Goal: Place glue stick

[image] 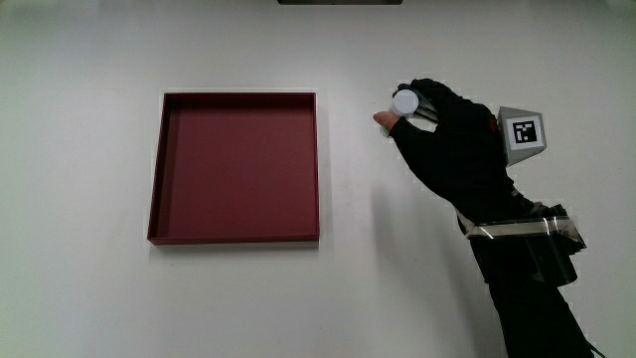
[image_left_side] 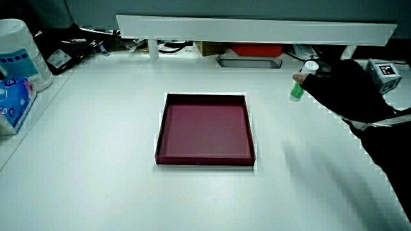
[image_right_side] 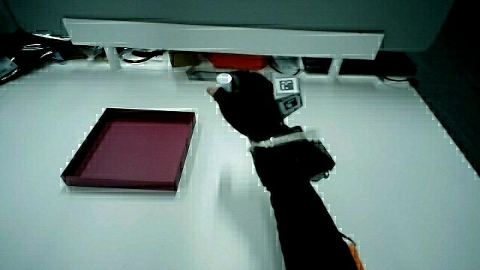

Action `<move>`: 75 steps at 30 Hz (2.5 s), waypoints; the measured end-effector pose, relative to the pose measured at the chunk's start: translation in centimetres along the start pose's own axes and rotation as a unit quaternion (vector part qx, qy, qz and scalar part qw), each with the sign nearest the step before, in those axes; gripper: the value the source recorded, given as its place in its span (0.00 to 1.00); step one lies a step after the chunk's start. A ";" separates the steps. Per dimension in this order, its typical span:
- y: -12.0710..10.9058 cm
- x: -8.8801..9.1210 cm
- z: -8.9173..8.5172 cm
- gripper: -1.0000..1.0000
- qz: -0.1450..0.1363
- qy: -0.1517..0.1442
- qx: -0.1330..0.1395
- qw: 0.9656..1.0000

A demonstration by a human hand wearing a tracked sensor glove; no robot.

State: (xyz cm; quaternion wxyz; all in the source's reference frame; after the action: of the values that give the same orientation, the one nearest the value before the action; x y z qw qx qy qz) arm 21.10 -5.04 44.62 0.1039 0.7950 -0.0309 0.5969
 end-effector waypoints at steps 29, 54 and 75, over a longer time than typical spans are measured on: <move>-0.2 11.4 -1.1 0.50 -0.159 0.039 0.041 0.986; -0.4 12.0 -1.1 0.29 -0.164 0.063 0.039 0.984; -3.0 9.1 0.9 0.04 -0.140 0.064 0.056 0.986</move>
State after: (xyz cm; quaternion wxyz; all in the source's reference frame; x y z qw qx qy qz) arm 25.09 -1.63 52.67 0.1438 0.7562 0.1210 0.6268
